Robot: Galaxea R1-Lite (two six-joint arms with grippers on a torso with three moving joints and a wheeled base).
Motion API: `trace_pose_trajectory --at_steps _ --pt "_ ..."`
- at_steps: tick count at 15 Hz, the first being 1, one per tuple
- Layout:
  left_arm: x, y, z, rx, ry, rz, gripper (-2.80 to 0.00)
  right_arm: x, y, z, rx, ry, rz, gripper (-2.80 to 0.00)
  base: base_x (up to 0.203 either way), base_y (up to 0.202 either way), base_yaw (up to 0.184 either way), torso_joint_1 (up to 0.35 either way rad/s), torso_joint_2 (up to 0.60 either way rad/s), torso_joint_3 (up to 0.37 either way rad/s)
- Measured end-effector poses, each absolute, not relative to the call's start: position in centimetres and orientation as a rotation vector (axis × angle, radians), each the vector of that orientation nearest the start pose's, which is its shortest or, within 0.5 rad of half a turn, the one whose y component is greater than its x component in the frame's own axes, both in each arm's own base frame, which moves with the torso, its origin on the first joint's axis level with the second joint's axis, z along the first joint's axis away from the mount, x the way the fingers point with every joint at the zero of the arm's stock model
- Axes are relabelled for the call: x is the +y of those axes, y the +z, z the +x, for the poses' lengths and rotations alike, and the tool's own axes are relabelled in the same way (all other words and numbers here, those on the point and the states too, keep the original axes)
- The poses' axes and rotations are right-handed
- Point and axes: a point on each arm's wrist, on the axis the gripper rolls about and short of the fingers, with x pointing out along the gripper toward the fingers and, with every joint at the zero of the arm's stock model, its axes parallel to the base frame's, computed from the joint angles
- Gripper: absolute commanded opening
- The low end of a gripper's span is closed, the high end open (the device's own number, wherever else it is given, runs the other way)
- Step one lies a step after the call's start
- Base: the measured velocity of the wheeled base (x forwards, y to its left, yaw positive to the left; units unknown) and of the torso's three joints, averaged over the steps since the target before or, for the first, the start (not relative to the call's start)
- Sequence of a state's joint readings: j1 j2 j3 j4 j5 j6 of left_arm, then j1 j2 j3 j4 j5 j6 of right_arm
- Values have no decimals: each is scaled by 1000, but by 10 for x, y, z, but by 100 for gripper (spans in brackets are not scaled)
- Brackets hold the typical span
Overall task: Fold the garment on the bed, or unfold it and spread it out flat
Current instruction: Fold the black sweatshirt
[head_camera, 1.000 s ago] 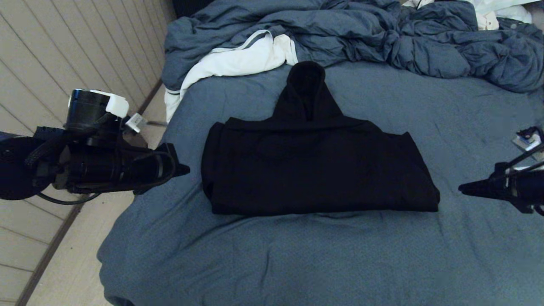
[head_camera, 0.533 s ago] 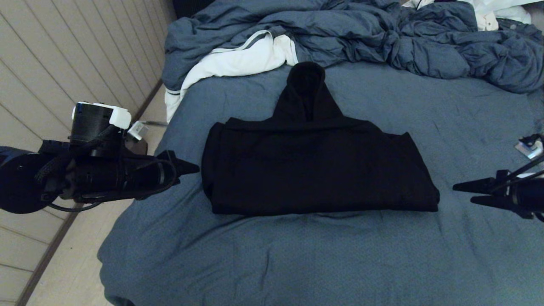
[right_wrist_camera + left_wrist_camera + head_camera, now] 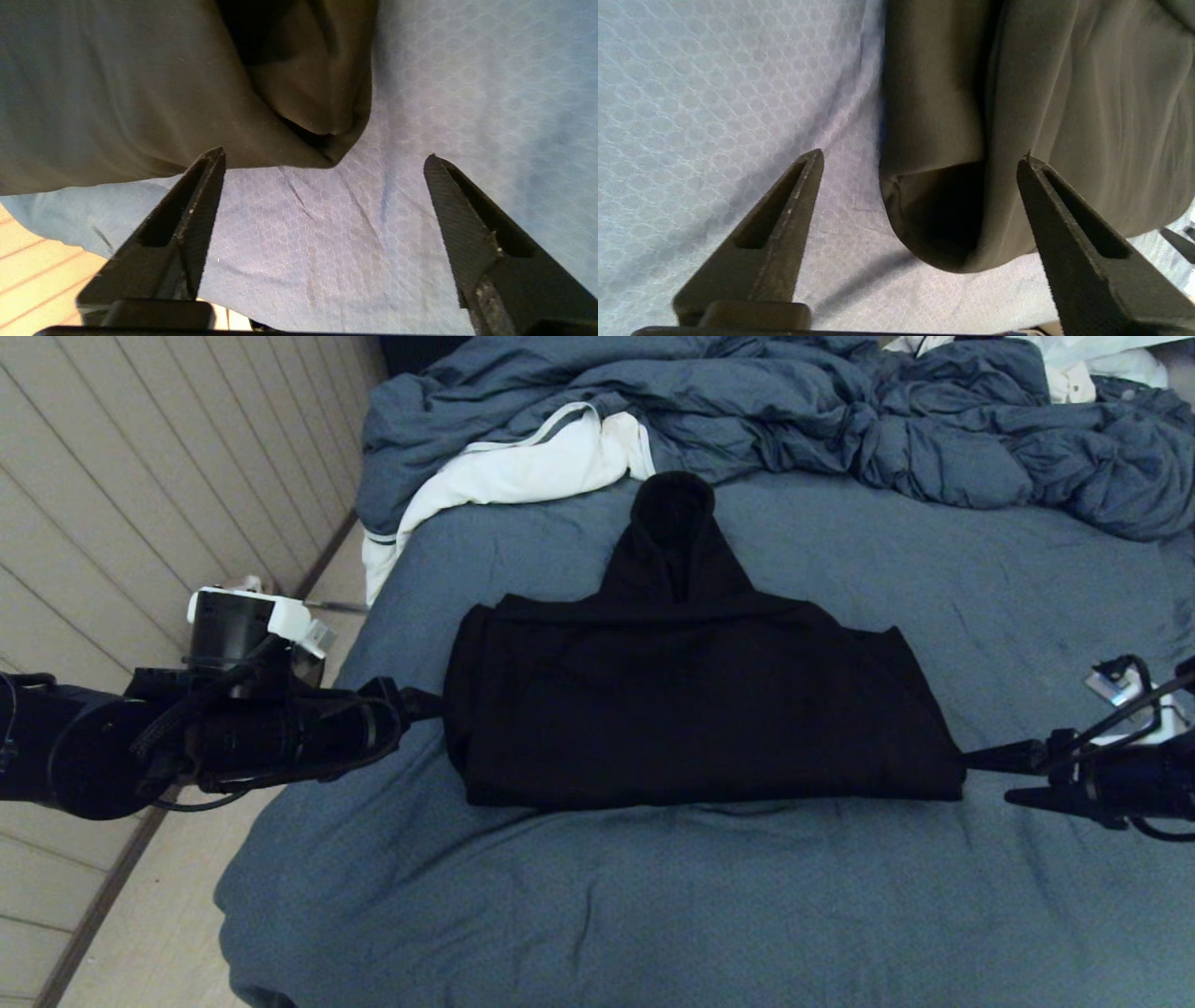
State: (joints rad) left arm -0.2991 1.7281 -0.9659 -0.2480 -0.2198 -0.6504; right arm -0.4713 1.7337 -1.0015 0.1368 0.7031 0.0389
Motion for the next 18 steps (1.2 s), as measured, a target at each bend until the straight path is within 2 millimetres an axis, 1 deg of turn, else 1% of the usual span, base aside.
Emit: trace_pose_trajectory --at_steps 2,6,11,13,18 --pt "-99 177 303 676 -321 -610 0 -117 154 274 740 218 519 0 0 0 0 0 0 0" --pt "-102 170 313 692 -310 -628 0 -112 147 283 760 239 525 0 0 0 0 0 0 0" --pt "-105 158 315 731 -301 -619 0 -114 143 290 747 240 512 0 0 0 0 0 0 0" --pt "-106 154 317 739 -298 -615 0 -116 145 289 740 235 509 0 0 0 0 0 0 0" --pt "-108 150 322 743 -289 -612 0 -123 153 276 707 211 498 0 0 0 0 0 0 0"
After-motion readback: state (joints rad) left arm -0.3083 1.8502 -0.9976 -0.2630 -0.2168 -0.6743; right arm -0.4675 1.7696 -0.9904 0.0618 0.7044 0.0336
